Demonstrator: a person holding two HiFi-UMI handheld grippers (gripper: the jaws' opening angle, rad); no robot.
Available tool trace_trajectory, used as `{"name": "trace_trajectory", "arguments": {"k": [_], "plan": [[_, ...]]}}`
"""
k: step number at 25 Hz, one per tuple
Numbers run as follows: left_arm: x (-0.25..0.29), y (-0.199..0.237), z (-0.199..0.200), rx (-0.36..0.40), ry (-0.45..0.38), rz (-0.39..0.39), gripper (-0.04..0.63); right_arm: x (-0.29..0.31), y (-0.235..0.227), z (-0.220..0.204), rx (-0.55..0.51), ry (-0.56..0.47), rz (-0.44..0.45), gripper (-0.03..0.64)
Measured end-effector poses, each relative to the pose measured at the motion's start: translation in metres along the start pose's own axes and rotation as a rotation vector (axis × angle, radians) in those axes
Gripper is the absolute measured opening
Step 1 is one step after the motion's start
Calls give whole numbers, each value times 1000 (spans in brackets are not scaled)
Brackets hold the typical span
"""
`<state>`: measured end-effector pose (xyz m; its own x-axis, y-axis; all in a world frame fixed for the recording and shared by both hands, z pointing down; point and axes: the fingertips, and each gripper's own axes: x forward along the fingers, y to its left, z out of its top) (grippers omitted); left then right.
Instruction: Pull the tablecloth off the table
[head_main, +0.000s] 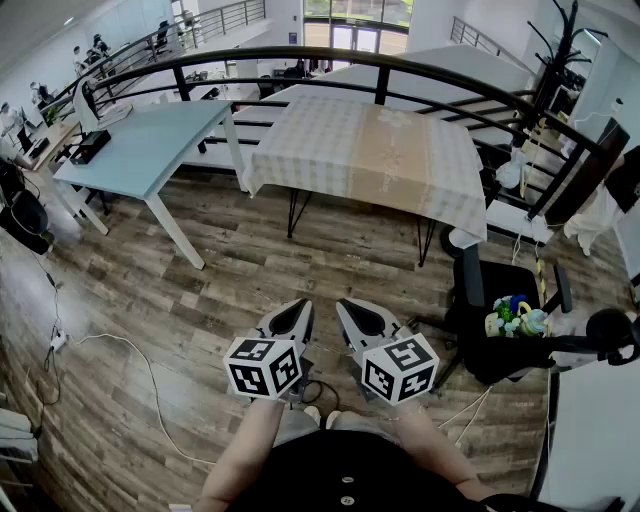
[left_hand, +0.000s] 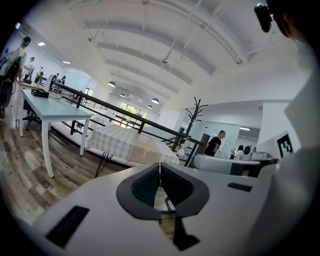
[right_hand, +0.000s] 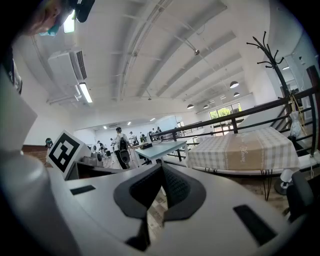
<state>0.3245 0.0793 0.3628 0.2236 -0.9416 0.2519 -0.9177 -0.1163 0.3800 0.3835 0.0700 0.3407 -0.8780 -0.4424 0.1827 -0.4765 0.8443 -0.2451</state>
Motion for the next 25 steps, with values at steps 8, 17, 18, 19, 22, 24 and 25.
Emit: {"name": "trace_trajectory", "arguments": {"k": [8,17,18,19,22,24,25], "plan": [[-4,5,6,-9,-21,21,18,-2,-1,-3,-4,18,-4,25],[-12,10,-1,-13,-18,43,18,8,8,-10,-9,26,11,25],[-13,11,-1,-14,-16,42,18,8,9,-11,-10,27,12,26],[-13,11,-2,-15,-15,43,18,8,10,-11,-11,29,12,25],[-16,15,-5,-20,-13,54,18,9,11,-13,-11,32,12,25],[-19,18,-5,-24,-14,61,18,8,9,-11,-1,16,5,26],[-19,18,-5,-25,-15,64,18,6,8,-9,7,7,1,26]]}}
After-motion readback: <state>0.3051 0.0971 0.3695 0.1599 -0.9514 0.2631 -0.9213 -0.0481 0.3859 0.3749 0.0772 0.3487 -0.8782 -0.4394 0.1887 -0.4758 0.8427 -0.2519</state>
